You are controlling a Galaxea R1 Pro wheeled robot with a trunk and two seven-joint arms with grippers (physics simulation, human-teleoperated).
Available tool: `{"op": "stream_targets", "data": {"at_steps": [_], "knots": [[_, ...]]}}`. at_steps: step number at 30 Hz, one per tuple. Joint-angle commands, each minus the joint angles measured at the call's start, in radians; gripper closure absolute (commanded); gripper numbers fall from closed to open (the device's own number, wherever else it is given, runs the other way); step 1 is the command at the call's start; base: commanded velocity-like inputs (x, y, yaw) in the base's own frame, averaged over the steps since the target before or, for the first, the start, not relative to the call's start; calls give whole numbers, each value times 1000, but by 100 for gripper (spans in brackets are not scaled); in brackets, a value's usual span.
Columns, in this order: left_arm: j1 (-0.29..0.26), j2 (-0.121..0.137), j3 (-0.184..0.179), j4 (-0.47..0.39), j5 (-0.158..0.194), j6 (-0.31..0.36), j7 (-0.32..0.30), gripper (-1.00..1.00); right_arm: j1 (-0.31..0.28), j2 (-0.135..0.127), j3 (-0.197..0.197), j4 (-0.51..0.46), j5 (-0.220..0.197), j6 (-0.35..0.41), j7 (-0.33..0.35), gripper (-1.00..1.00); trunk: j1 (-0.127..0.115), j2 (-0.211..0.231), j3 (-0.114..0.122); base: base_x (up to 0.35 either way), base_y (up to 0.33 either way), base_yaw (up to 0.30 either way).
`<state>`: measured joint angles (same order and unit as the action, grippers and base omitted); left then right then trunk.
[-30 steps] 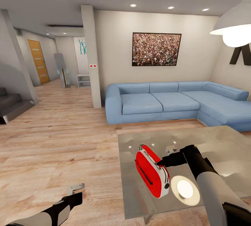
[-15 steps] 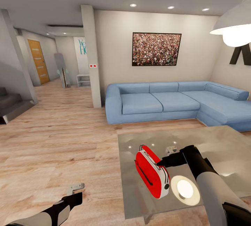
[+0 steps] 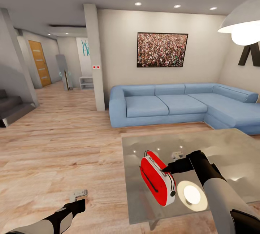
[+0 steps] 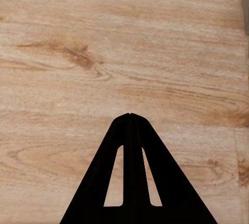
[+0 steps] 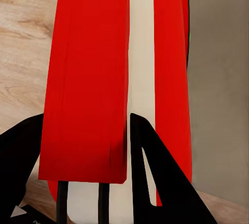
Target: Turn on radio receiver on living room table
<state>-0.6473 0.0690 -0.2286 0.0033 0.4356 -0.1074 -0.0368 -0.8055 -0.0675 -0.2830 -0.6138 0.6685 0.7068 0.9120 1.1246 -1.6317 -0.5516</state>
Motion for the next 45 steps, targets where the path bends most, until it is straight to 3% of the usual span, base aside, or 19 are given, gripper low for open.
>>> {"op": "stream_targets", "data": {"at_steps": [1, 11, 18, 23, 45], "knots": [[0, 0, 0, 0, 0, 0, 0, 100, 0, 0, -1, 0, -7, 2, 1, 100, 4, -7, -3, 0, 0, 0], [0, 0, 0, 0, 0, 0, 0, 100, 0, 5, 3, 3, -6, 2, 1, 100, 42, -77, -34, 0, 0, 0], [0, 0, 0, 0, 0, 0, 0, 100, 0, 10, 4, 7, -6, 2, 1, 100, 42, -77, -34, 0, 0, 0], [0, 0, 0, 0, 0, 0, 0, 100, 0, 11, 5, 8, -6, 2, 1, 100, 61, -112, -50, 0, 0, 0], [0, 0, 1, 0, 2, -1, -5, 100, 0, 11, 5, 9, -6, 2, 1, 100, 61, -112, -50, 91, 0, 0]]}}
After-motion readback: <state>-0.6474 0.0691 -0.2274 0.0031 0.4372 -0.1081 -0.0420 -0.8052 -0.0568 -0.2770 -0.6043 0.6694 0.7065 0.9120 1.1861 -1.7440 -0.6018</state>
